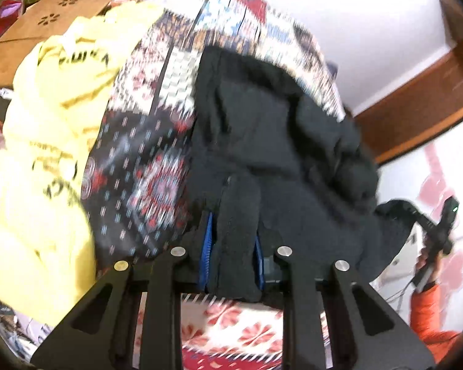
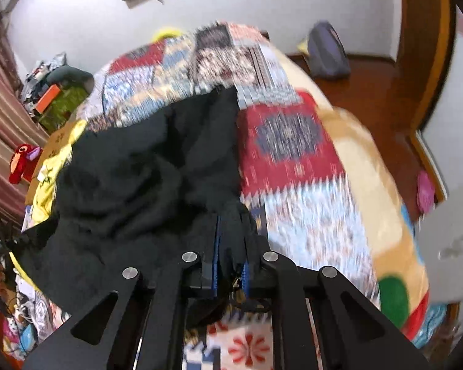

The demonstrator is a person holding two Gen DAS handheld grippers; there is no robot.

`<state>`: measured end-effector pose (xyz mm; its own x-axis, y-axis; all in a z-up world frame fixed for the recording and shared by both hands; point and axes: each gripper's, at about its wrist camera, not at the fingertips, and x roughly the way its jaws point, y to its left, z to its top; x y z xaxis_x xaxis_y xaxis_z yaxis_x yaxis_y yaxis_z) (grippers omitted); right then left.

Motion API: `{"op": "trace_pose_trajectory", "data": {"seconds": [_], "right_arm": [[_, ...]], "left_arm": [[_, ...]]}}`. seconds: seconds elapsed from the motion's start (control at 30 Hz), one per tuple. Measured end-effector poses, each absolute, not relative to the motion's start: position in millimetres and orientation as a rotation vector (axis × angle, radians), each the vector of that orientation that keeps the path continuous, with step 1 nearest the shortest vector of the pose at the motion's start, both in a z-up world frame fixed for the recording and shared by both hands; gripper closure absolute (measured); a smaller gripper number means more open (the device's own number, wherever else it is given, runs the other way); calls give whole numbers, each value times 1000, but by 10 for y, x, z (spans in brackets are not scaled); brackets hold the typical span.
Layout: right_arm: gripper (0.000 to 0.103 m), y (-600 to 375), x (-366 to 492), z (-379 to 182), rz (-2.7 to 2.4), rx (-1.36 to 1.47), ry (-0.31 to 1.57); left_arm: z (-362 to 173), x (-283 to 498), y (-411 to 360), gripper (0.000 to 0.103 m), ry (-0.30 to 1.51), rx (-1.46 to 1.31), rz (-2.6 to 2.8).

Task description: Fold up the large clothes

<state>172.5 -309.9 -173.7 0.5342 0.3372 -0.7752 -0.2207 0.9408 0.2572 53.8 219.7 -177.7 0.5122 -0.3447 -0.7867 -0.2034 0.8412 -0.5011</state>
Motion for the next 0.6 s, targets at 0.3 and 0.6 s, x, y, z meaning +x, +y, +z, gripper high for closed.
{"op": "trace_pose_trajectory", "data": {"seconds": [0.3,0.6], "right_arm": [[96,-2902,2398,-1249,345,53,790],[97,-2650,3329,-1342,273,40,767]], "left_arm": [[-1212,1331,2439,81,865,-600,-89],[-1409,2455,2700,81,836,-615,20]]}}
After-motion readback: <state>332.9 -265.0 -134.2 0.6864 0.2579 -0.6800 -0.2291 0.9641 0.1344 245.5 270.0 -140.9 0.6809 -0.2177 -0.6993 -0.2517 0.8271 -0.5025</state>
